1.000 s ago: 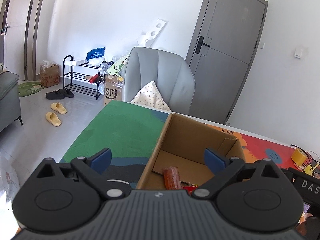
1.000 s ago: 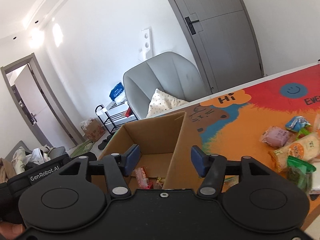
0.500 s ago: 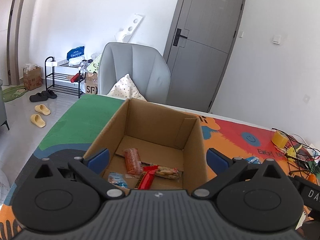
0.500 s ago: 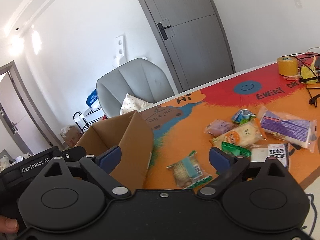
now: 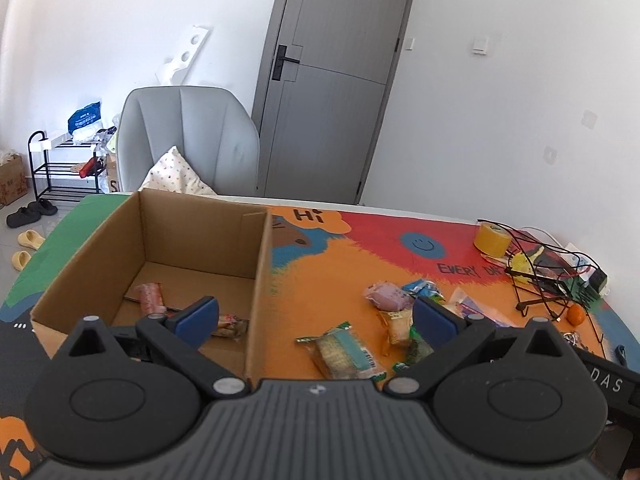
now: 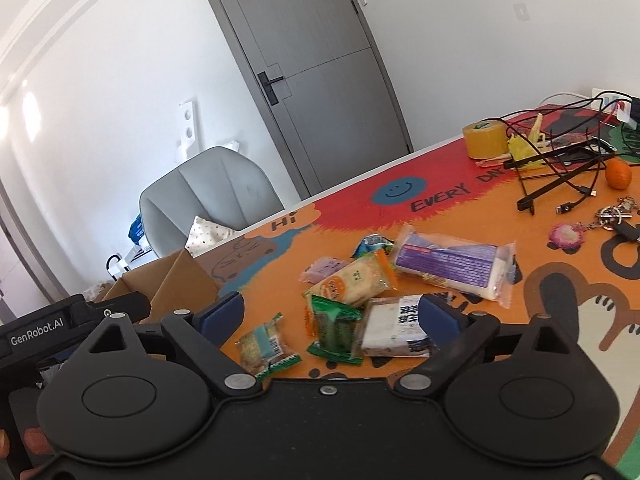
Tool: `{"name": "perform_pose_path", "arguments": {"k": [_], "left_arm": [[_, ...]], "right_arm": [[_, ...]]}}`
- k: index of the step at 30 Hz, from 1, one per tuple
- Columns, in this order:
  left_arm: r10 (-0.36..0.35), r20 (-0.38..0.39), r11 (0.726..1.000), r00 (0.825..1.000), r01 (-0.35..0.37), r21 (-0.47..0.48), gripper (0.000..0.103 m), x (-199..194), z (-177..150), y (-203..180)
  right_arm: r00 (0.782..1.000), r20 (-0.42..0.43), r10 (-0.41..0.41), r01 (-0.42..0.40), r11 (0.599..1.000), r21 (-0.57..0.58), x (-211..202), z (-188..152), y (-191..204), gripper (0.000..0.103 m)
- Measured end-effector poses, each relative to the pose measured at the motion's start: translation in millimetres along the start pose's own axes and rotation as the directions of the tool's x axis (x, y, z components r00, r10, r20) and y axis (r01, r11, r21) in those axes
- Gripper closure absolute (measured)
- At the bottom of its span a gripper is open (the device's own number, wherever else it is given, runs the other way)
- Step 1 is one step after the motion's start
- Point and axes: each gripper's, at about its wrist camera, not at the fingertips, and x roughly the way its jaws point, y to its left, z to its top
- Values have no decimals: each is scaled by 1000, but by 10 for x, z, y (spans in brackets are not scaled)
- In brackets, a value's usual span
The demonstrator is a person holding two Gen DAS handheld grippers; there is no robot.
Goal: Organize snacks
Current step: 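Grasp the green-striped packet with the left tool while the right nears the white packet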
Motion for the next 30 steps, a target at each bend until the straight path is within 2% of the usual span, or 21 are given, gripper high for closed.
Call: {"name": "perform_pose_path", "arguments": {"k": [6, 8, 12, 19, 24, 27, 30], "left_arm": [[-24, -10, 1000, 1000, 24, 18, 1, 98, -81, -244], [-23, -18, 999, 1000, 23, 22, 1, 142, -101, -296], [-20, -33, 1000, 999, 20, 15, 3, 250, -148, -352], [5, -83, 1000, 997, -5, 0, 5, 486, -234, -435], [32, -60, 999, 998, -31, 27, 6, 569, -279, -536], [12, -80, 1000, 997, -12, 3, 12, 627, -300, -571], [13, -91, 1000, 996, -13, 9, 13, 683, -348, -633]], "right_arm": [[1000, -7, -7, 7, 999, 31, 7, -23, -212, 25], [1000, -15, -14, 15, 999, 39, 41, -36, -262, 26], [999, -40, -2, 5, 998, 61, 135, -72, -367, 37], [997, -67, -27, 34, 995, 94, 325, -115, -474, 36], [994, -82, -77, 84, 993, 88, 481, -122, -500, 36], [992, -90, -94, 101, 992, 74, 554, -126, -498, 36], [991, -101, -93, 100, 993, 70, 614, -125, -486, 36]]}}
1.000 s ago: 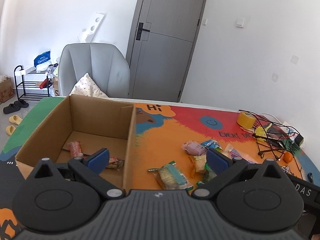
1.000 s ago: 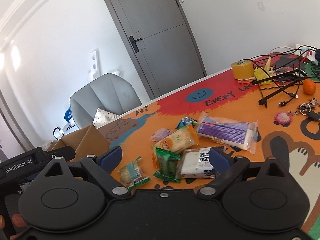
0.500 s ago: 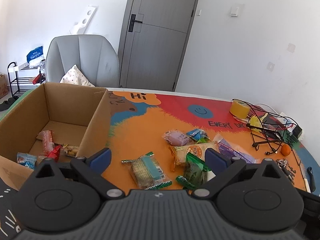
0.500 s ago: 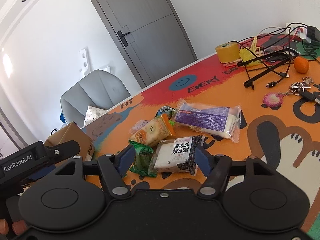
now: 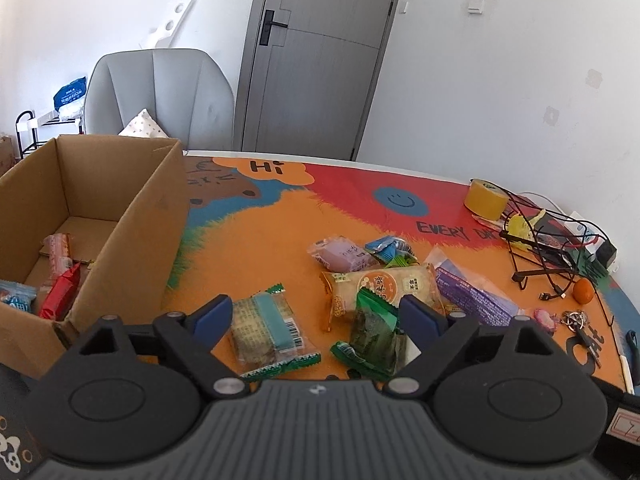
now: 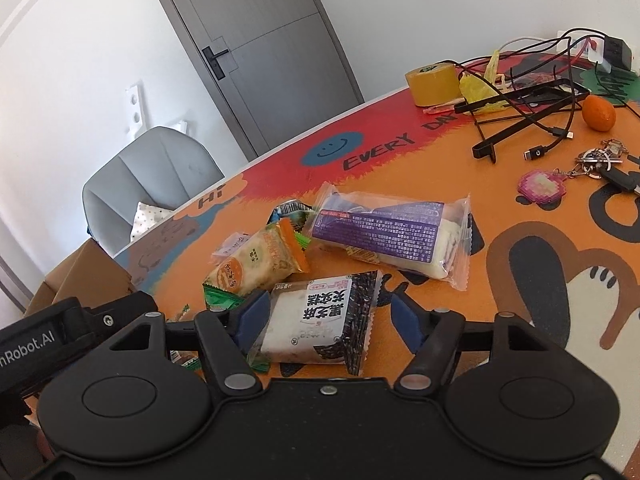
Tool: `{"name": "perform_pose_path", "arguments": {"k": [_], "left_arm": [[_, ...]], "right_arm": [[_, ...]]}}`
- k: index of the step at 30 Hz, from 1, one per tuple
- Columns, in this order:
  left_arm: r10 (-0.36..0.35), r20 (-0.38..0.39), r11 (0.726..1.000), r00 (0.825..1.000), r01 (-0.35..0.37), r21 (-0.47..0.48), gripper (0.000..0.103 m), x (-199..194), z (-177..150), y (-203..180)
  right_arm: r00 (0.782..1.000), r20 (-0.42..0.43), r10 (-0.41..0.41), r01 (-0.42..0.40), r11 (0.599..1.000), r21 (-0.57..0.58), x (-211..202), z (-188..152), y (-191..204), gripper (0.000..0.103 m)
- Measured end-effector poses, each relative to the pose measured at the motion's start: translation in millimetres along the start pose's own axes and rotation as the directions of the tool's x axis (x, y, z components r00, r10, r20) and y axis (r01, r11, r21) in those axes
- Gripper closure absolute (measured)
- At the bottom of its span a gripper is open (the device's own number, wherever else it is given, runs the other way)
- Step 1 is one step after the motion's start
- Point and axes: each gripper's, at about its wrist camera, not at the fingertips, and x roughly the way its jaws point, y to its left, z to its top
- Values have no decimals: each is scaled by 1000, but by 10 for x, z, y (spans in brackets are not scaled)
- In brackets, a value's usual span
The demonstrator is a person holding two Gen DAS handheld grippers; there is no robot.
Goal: Organize snacks
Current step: 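Grasp the green-striped packet with the left tool while the right nears the white packet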
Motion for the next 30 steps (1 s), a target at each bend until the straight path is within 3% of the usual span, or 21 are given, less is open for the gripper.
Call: {"name": "perform_pose_path", "arguments": {"k": [8, 17, 22, 26, 30], "left_arm": [[83, -26, 996, 996, -84, -36, 18, 242, -42, 124], [127, -47, 992, 991, -127, -6, 19, 414, -123, 140], [135, -87, 990, 987, -137, -16, 31, 506, -168, 208], [136, -76, 991, 988, -137, -1, 37, 492, -182, 219], [145, -65, 989, 987, -145, 13, 52, 487, -182, 253]], "right_arm": [[999, -43, -28, 25, 998, -62, 159, -44, 95, 38], [997, -22, -67, 66, 996, -53, 66, -46, 13, 44], [999, -18, -37, 35, 996, -84, 83, -31, 125, 42], [998, -20, -63, 60, 992, -110, 167, -30, 243, 32], [996, -18, -91, 88, 987, -138, 241, -44, 354, 24]]}}
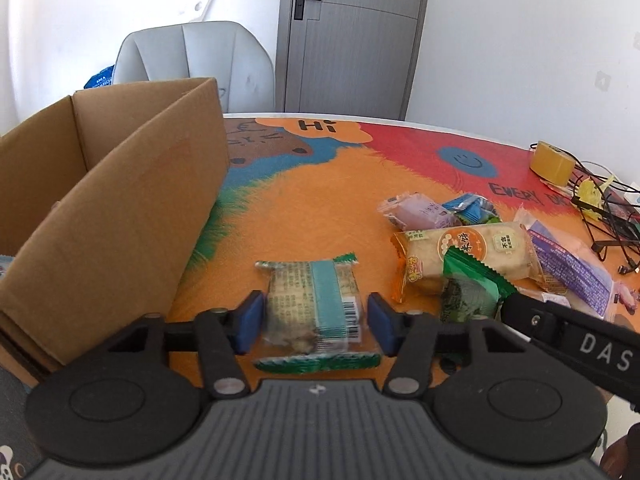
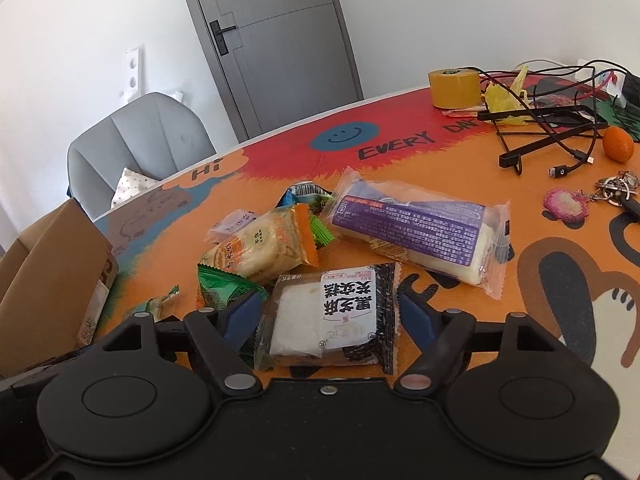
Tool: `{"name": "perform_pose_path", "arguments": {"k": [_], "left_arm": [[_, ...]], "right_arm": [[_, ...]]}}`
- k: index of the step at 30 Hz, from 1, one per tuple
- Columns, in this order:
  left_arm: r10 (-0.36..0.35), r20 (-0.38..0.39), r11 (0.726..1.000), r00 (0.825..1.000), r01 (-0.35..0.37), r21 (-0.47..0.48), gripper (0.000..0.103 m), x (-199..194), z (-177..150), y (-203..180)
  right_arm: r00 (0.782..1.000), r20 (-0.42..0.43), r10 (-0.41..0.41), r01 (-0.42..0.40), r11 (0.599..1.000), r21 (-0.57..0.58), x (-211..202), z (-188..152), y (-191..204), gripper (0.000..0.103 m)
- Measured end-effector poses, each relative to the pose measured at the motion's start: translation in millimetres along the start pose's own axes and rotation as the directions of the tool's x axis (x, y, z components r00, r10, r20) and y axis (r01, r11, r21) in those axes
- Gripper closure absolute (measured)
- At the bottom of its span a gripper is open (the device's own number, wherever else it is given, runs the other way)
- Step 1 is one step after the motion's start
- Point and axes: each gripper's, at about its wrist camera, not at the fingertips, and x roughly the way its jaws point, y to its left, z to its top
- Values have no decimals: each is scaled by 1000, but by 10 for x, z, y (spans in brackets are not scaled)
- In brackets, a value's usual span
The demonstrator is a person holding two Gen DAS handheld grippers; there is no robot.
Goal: Organize snacks
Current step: 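Grasp the green-striped packet with the left tool while the right nears the white packet, then grasp the white black-lettered packet with the right tool while the left tool lifts its packet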
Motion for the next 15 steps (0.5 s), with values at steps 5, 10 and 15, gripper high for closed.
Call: {"name": "perform_pose_path", "arguments": {"k": [5, 10, 15], "left_arm": [[-25, -2, 1000, 1000, 25, -11, 56, -28, 1, 74], [-48, -3, 999, 999, 48, -19, 56, -78, -11, 82], [-59, 12, 998, 998, 59, -20, 56, -189, -5, 84]], "right_arm": [[999, -16, -30, 30, 998, -46, 72, -55, 112, 24], [1000, 2, -6, 6, 999, -31, -26, -88, 86, 43], [1000, 14, -3, 4, 1000, -12, -141, -96, 48, 51]]}}
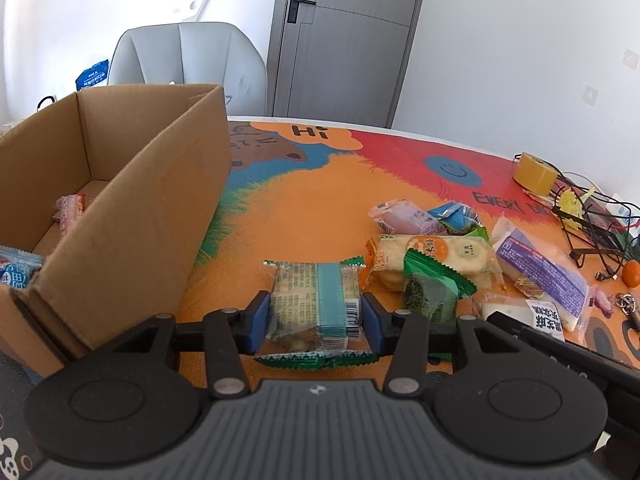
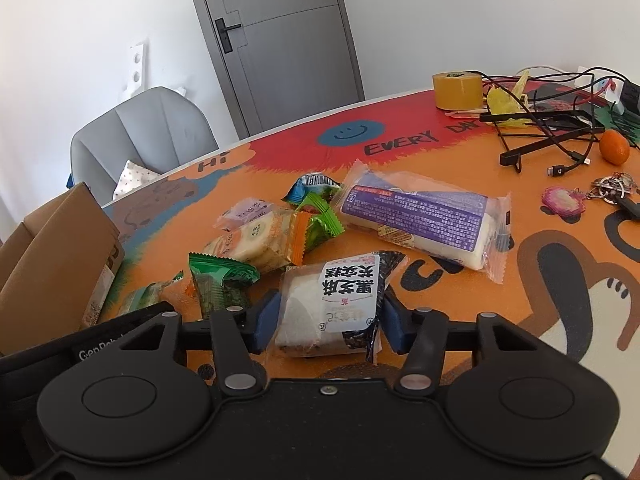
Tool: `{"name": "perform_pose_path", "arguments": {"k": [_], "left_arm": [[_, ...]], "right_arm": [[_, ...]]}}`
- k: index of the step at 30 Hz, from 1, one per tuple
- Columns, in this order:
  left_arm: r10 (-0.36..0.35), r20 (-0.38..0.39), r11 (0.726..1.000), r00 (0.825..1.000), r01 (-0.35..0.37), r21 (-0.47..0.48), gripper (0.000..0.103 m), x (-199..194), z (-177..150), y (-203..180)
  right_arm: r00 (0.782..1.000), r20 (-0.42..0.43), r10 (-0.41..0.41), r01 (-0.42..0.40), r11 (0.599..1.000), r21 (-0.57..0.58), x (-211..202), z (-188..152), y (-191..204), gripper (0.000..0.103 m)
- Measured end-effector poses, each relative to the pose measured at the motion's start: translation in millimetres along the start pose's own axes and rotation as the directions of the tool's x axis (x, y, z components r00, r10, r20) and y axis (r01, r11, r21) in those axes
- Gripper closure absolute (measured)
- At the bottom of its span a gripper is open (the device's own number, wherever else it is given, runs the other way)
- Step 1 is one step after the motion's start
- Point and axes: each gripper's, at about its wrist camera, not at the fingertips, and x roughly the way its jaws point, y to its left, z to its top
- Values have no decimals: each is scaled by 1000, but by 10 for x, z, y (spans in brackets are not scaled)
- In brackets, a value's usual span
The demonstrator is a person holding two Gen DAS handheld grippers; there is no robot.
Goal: Organize snacks
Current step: 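Grasp the white black-lettered packet with the right tool while the left tool lifts its packet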
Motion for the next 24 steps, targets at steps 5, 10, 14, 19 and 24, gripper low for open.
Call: {"name": "perform_pose_path", "arguments": {"k": [5, 10, 14, 19, 24], "left_arm": [[-20, 16, 1000, 1000, 20, 1, 56, -160, 15, -10], [-38, 56, 999, 998, 38, 10, 56, -385, 96, 1], [-44, 100, 999, 994, 43, 10, 56, -596, 204, 68], [-44, 162, 999, 986, 45, -1, 56, -812, 336, 173], [-40, 198, 999, 979, 45, -21, 56, -967, 423, 311]], "right_arm": [[999, 22, 27, -27, 999, 25, -132, -11, -27, 52], [997, 69, 32, -35, 998, 48, -295, 44, -5, 52], [992, 114, 58, -63, 997, 43, -449, 118, 90, 52], [984, 150, 100, -104, 994, 25, -595, 187, 243, 53], [974, 172, 146, -148, 989, 0, -701, 225, 393, 53]]}}
